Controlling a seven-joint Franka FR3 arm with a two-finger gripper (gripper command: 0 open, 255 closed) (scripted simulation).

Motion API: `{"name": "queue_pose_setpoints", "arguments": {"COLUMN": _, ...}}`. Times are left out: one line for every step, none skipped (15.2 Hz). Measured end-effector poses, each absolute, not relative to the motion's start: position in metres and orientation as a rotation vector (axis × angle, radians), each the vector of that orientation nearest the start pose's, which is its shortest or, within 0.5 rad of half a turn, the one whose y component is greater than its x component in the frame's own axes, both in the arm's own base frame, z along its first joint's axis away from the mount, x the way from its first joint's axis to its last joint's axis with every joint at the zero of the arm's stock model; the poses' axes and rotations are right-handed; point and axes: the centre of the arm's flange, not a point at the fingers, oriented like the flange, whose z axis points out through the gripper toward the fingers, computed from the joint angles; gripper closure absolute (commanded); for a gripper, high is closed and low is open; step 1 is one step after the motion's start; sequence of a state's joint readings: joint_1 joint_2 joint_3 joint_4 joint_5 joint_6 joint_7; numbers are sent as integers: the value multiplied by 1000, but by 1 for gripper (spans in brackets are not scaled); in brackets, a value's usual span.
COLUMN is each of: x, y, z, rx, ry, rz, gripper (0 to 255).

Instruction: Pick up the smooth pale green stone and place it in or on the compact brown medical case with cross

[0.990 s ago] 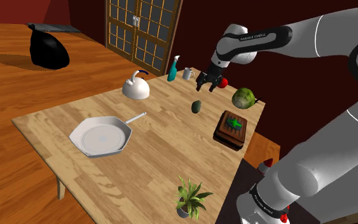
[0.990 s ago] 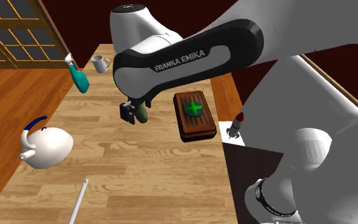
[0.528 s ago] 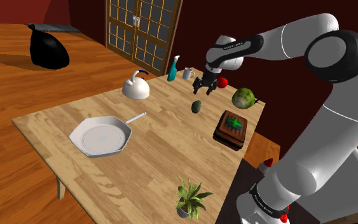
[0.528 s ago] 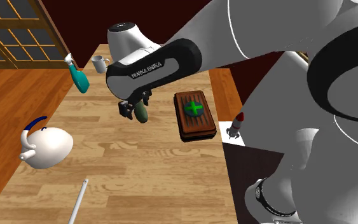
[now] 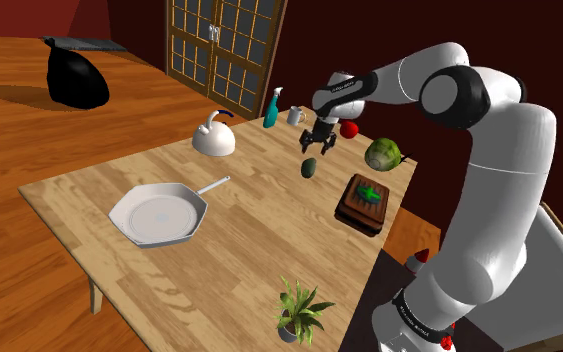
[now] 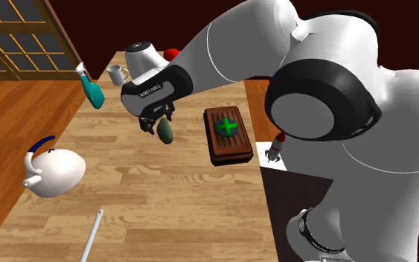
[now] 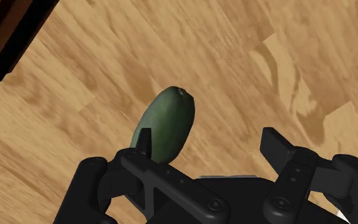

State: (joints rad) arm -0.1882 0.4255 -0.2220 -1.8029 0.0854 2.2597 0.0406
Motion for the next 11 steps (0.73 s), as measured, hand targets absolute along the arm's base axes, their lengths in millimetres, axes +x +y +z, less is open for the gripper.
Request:
{"name": "queue_pose_setpoints", "arguments": {"x": 608, "y": -255, "z": 311, "rx": -3081, "ry": 777, "rz": -54, "gripper": 0}}
{"name": "queue_pose_setpoints", "arguments": {"x": 614, "y": -262, "z": 303, "rx": -3081, "ry": 797, "rz": -48, "gripper": 0}}
{"name": "queue_pose_setpoints", "arguments": {"x": 619, "y": -270, "z": 294, "rx": -3081, "ry": 817, "rz": -42, "gripper": 0}}
{"name": "queue_pose_setpoints", "arguments": {"x": 623, "y": -281, "z": 284, "rx": -3081, "ry": 836, "rz": -35, "gripper": 0}}
{"name": "queue_pose_setpoints", "arguments": {"x": 629, "y": -289, "z": 277, "rx": -3081, "ry": 857, "rz": -28, "gripper": 0}}
{"name": "queue_pose_setpoints", "arguments": {"x": 633, "y": -295, "z": 271, "rx": -3081, "ry": 868, "rz": -24, "gripper": 0}}
{"name": "queue_pose_setpoints", "arguments": {"x": 633, "y": -299, "z": 266, "rx": -3081, "ry": 874, "rz": -22, "gripper": 0}}
{"name": "queue_pose_setpoints", "arguments": {"x": 634, "y": -300, "z": 262, "rx": -3081, "ry": 878, "rz": -21, "gripper": 0}}
{"name": "queue_pose_setpoints", "arguments": {"x": 635, "y": -302, "z": 257, "rx": -3081, "ry": 878, "rz": -21, "gripper": 0}}
{"name": "queue_pose_setpoints", "arguments": {"x": 635, "y": -303, "z": 252, "rx": -3081, "ry": 879, "rz": -20, "gripper": 0}}
{"name": "queue_pose_setpoints", "arguments": {"x": 634, "y": -304, "z": 247, "rx": -3081, "ry": 879, "rz": -20, "gripper": 0}}
